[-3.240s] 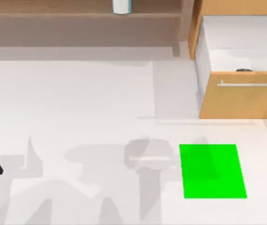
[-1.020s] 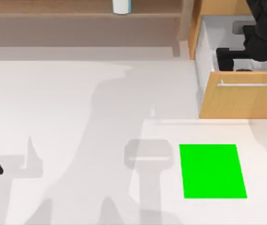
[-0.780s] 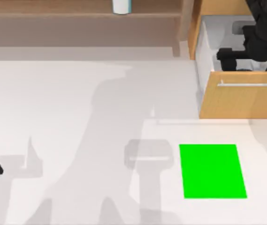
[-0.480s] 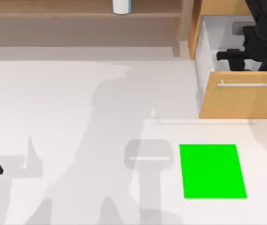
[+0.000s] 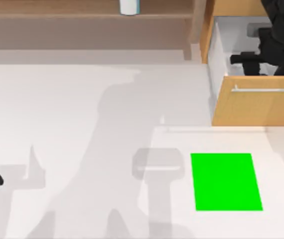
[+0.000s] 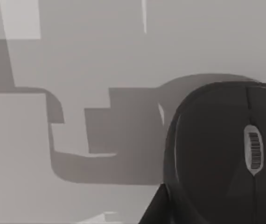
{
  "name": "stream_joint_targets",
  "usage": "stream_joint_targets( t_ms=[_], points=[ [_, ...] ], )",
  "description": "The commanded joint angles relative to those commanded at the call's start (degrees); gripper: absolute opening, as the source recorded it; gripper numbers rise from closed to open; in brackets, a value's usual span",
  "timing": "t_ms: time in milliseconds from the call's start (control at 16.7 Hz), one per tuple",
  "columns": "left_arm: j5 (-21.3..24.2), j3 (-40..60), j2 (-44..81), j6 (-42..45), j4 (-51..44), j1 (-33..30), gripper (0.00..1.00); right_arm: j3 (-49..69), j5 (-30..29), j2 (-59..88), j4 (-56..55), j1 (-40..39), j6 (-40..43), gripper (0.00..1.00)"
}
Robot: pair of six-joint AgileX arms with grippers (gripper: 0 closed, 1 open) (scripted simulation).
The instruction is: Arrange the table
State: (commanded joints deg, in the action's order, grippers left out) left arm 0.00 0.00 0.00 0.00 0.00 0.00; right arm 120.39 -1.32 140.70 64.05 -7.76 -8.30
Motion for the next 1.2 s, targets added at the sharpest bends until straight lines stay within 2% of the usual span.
stream_joint_targets(
  t_ms=[540, 900, 1200],
  points=[
    [0.0, 0.0, 0.0, 0.0, 0.0, 0.0, 1.0, 0.06, -0.25, -2.46, 0.99, -0.18, -0.34, 0.0],
    [0.0, 0.0, 0.0, 0.0, 0.0, 0.0, 1.0, -4.62, -1.39, -13.07, 1.19, -1.38, -3.22, 0.0],
    [0.0, 0.0, 0.0, 0.0, 0.0, 0.0, 1.0, -10.28, -2.02, -24.62, -1.99, -5.41, -7.56, 0.0]
  ],
)
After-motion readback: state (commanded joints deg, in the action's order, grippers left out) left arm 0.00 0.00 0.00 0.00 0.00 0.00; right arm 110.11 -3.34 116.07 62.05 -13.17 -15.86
